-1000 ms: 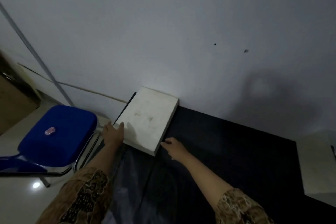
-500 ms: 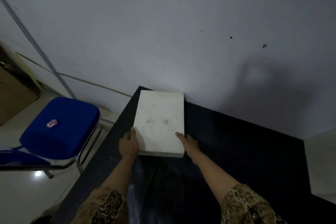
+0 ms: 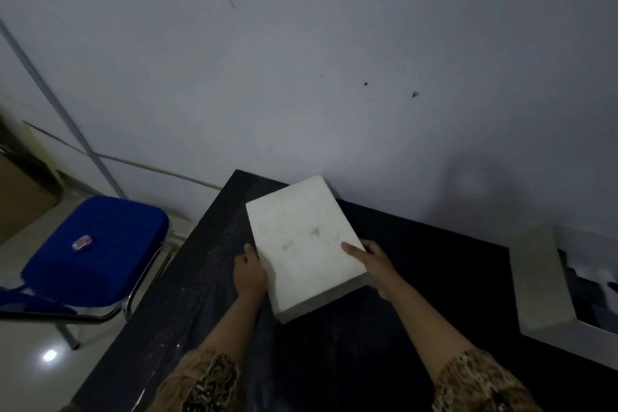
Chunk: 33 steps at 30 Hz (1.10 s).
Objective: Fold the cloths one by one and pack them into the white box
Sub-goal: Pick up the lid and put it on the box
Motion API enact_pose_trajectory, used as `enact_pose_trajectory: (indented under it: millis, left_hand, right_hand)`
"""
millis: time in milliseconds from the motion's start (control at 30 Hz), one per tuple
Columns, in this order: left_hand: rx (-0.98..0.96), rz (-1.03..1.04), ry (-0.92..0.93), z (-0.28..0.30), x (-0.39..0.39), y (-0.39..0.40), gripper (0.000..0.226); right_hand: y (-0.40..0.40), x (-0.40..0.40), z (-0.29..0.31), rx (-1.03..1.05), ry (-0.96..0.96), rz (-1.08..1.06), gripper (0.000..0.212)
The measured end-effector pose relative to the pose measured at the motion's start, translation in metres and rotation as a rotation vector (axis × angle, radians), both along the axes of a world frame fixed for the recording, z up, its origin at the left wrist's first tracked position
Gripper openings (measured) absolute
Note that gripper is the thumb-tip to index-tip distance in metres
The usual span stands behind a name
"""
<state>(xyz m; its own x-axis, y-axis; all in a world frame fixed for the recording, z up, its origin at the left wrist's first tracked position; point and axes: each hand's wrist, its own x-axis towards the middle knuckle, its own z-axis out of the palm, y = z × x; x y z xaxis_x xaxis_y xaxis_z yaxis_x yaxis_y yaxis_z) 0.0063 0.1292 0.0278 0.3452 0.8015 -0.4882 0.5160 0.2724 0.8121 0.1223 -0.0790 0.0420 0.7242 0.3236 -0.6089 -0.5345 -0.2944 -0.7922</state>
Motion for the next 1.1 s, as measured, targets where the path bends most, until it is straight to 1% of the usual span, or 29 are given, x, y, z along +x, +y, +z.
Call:
enact_pose_trajectory:
  millis: [67, 133, 200, 267, 333, 367, 433, 467, 533, 567, 600, 667, 733, 767, 800, 833, 867, 933, 967, 1000, 1100]
  left_hand:
    - [0.079, -0.006, -0.045, 0.017, 0.011, -0.016, 0.050]
    - [0.155, -0.031, -0.051, 0.031, 0.019, -0.033, 0.057]
    - [0.235, -0.079, 0.006, 0.041, 0.023, -0.048, 0.067]
    - [0.263, -0.197, 0.034, 0.047, 0.023, -0.066, 0.068]
    - [0.222, -0.385, 0.082, 0.054, 0.025, -0.083, 0.067]
    - [0.185, -0.463, 0.109, 0.061, 0.025, -0.094, 0.067]
    - [0.021, -0.566, 0.067, 0.077, 0.027, -0.118, 0.068]
    - [-0.068, -0.649, 0.022, 0.085, 0.027, -0.129, 0.066]
    - [-0.207, -0.866, -0.001, 0.099, 0.025, -0.158, 0.060]
    - [-0.254, -0.923, 0.016, 0.104, 0.023, -0.168, 0.061]
    - [-0.295, -0.956, 0.034, 0.108, 0.022, -0.184, 0.064]
    - [-0.371, -0.984, 0.009, 0.112, 0.024, -0.215, 0.066]
    - [-0.398, -0.978, -0.044, 0.114, 0.029, -0.250, 0.066]
    - [-0.405, -0.968, -0.070, 0.113, 0.033, -0.266, 0.065]
    - [-0.420, -0.957, -0.100, 0.115, 0.036, -0.282, 0.064]
    - [-0.432, -0.945, -0.129, 0.118, 0.039, -0.296, 0.062]
    - [-0.443, -0.928, -0.161, 0.120, 0.044, -0.310, 0.061]
    - [-0.457, -0.913, -0.218, 0.127, 0.055, -0.338, 0.060]
    - [-0.467, -0.916, -0.251, 0.130, 0.062, -0.350, 0.060]
    - [-0.481, -0.911, -0.288, 0.133, 0.068, -0.362, 0.058]
    - [-0.566, -0.893, -0.374, 0.142, 0.087, -0.400, 0.052]
  right_hand:
    - [-0.032, 0.003, 0.013, -0.004, -0.007, 0.060, 0.070]
    - [-0.067, 0.005, 0.029, 0.002, -0.017, 0.114, 0.064]
    - [-0.103, 0.009, 0.042, 0.005, -0.002, 0.138, 0.058]
    - [-0.142, 0.013, 0.056, -0.007, -0.001, 0.172, 0.063]
    - [-0.178, 0.015, 0.068, -0.022, 0.007, 0.211, 0.066]
    - [-0.197, 0.015, 0.076, -0.033, 0.001, 0.231, 0.063]
    - [-0.234, 0.017, 0.089, -0.045, 0.011, 0.248, 0.057]
    - [-0.251, 0.018, 0.094, -0.042, 0.015, 0.258, 0.062]
    - [-0.291, 0.019, 0.104, -0.048, 0.018, 0.290, 0.084]
    - [-0.304, 0.020, 0.107, -0.045, 0.031, 0.310, 0.090]
    - [-0.323, 0.020, 0.110, -0.043, 0.038, 0.319, 0.090]
    - [-0.356, 0.020, 0.121, -0.036, 0.047, 0.330, 0.084]
    - [-0.387, 0.019, 0.136, -0.057, 0.040, 0.293, 0.079]
    - [-0.402, 0.019, 0.144, -0.066, 0.029, 0.264, 0.073]
    - [-0.416, 0.022, 0.149, -0.067, 0.013, 0.223, 0.062]
    - [-0.427, 0.024, 0.155, -0.057, -0.015, 0.164, 0.052]
    - [-0.442, 0.026, 0.160, -0.041, -0.061, 0.078, 0.048]
    - [-0.470, 0.032, 0.165, -0.002, -0.142, -0.088, 0.056]
    - [-0.483, 0.032, 0.168, 0.029, -0.169, -0.146, 0.055]
    - [-0.493, 0.032, 0.170, 0.057, -0.191, -0.180, 0.053]
    - [-0.523, 0.032, 0.167, 0.095, -0.209, -0.230, 0.061]
